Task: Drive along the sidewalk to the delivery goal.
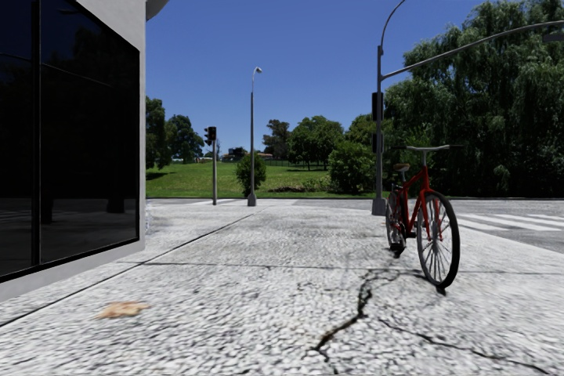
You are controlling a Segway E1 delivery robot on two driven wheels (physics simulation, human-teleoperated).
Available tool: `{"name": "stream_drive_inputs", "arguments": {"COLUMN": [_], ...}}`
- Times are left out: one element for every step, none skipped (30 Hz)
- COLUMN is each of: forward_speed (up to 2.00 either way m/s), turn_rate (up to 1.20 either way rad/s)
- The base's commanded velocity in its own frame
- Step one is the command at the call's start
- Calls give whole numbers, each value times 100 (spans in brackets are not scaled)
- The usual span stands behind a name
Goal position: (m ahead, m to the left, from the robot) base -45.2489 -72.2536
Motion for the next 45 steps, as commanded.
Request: {"name": "stream_drive_inputs", "arguments": {"forward_speed": [200,200,200,200,200,200,200,200,200,200,200,200,200,200,200,200,200,200,200,200,200,200,200,200,200,200,200,200,200,200,200,200,200,200,200,200,200,200,200,200,200,200,200,200,200], "turn_rate": [0,0,0,0,0,0,0,0,0,0,0,0,0,0,0,0,0,0,0,0,0,0,0,0,0,0,0,0,0,0,0,0,0,0,0,0,0,0,0,0,0,0,0,0,0]}}
